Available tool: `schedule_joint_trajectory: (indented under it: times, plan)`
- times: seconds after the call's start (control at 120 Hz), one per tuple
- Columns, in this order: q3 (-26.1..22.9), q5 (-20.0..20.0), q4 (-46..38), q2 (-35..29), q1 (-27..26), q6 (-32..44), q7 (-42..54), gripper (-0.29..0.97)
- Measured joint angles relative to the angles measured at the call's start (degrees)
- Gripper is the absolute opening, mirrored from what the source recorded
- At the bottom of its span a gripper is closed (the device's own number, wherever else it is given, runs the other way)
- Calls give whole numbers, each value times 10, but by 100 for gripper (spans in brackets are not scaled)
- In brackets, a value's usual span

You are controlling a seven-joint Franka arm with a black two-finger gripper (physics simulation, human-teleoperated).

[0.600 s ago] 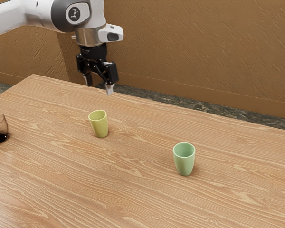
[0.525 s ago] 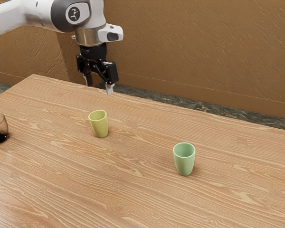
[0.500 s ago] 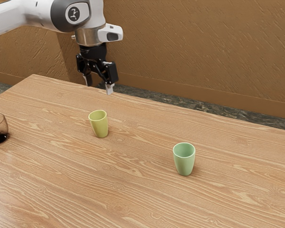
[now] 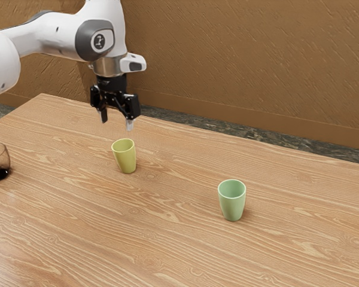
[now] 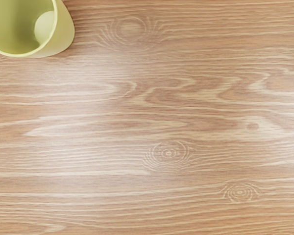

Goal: Place the left cup onto the right cup

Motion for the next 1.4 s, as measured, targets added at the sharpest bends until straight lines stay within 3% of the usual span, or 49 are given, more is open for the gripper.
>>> schedule_joint_trajectory:
  times: [0.367, 0.725, 1.267, 1.4]
  plan:
    - [13, -40, 5, 100, 30, 97, 31, 61]
    - [8, -43, 60, 177, 57, 169, 98, 57]
    - [-2, -52, 75, 238, 79, 213, 168, 56]
    - [-4, -52, 80, 244, 84, 217, 178, 45]
